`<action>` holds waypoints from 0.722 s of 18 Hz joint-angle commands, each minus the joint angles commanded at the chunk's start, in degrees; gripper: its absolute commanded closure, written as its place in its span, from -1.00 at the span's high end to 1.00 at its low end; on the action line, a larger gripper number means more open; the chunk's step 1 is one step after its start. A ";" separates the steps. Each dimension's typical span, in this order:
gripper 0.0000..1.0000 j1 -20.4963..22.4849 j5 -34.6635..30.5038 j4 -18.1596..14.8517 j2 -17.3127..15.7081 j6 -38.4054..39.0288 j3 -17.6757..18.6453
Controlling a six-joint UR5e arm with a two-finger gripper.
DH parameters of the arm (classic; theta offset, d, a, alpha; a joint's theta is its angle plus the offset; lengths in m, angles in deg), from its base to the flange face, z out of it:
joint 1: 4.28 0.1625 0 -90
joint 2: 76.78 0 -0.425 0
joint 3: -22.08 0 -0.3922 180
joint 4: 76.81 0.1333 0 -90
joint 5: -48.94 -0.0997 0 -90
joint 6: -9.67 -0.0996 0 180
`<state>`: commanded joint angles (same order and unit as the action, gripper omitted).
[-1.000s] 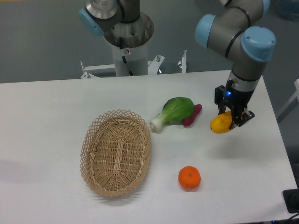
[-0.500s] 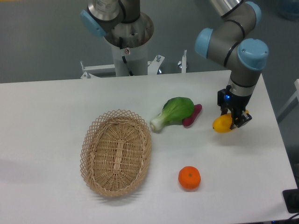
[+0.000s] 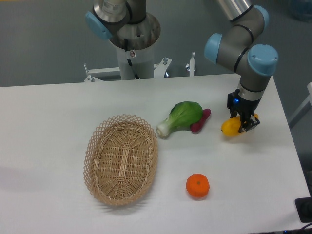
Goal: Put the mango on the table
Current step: 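Lower the held yellow mango onto the table surface, then open the gripper to release the mango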
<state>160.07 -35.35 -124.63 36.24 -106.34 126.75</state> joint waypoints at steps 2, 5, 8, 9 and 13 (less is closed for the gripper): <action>-0.02 0.00 0.00 -0.09 0.00 0.00 -0.09; 0.50 0.00 0.00 0.00 0.00 0.00 -0.18; 0.87 0.00 0.09 0.00 -0.09 0.00 -0.18; 0.92 -0.09 0.09 0.00 -0.17 0.09 -0.18; 0.99 -0.09 0.17 -0.17 -0.26 1.14 -0.96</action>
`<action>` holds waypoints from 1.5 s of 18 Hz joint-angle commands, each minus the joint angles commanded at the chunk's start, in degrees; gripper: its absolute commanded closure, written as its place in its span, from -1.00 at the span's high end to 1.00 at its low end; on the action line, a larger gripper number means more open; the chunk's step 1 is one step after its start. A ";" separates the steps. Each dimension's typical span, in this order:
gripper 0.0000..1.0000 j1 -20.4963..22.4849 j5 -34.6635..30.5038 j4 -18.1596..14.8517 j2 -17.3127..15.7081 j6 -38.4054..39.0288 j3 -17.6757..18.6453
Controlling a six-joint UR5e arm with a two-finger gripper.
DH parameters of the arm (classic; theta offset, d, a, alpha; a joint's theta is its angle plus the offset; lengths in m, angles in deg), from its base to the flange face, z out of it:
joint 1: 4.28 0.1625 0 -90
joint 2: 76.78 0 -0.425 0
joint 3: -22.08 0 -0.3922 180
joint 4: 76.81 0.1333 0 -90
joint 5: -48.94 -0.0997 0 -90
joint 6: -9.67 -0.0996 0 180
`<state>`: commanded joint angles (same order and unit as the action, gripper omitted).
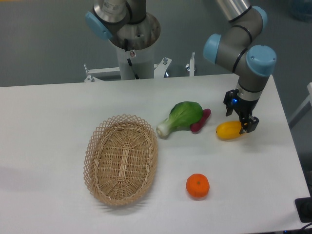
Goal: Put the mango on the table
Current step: 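Open the gripper to release the mango, then raise the open gripper up away from the mango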
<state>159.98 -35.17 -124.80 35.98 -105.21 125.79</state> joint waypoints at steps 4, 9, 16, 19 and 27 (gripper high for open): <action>1.00 -1.23 -0.17 -1.14 -0.70 5.79 -3.16; 1.00 -5.18 -0.17 -10.88 -1.32 14.23 -12.11; 1.00 -9.31 2.19 -24.16 -2.02 24.24 -22.76; 1.00 -9.23 3.69 -27.59 -2.73 26.90 -25.75; 1.00 -7.47 5.80 -28.13 -2.64 28.04 -27.25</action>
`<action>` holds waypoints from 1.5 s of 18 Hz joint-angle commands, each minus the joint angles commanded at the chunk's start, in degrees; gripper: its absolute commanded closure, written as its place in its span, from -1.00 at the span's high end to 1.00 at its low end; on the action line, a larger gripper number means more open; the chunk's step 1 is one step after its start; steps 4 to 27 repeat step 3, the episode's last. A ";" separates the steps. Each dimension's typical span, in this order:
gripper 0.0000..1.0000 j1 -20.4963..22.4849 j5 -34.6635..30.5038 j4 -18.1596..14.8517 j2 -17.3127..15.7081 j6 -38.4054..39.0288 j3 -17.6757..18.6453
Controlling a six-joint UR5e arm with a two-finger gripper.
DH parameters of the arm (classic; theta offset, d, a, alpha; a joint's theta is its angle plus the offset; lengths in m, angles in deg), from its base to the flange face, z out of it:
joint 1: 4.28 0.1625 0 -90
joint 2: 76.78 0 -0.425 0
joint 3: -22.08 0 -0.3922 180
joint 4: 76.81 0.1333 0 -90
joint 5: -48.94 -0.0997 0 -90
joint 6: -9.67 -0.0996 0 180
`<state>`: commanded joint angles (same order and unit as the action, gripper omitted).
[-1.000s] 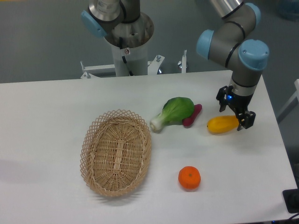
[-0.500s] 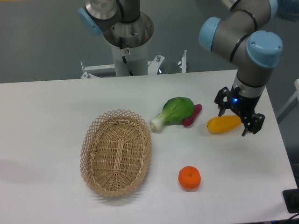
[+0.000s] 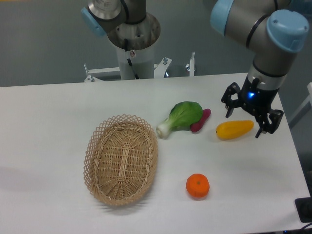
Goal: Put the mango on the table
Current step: 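Raise the open gripper up away from the mango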
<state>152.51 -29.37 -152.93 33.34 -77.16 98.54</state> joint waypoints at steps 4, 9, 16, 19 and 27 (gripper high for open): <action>1.00 -0.09 0.27 0.18 0.17 0.53 0.09; 1.00 -0.09 0.27 0.18 0.17 0.53 0.09; 1.00 -0.09 0.27 0.18 0.17 0.53 0.09; 1.00 -0.09 0.27 0.18 0.17 0.53 0.09; 1.00 -0.09 0.27 0.18 0.17 0.53 0.09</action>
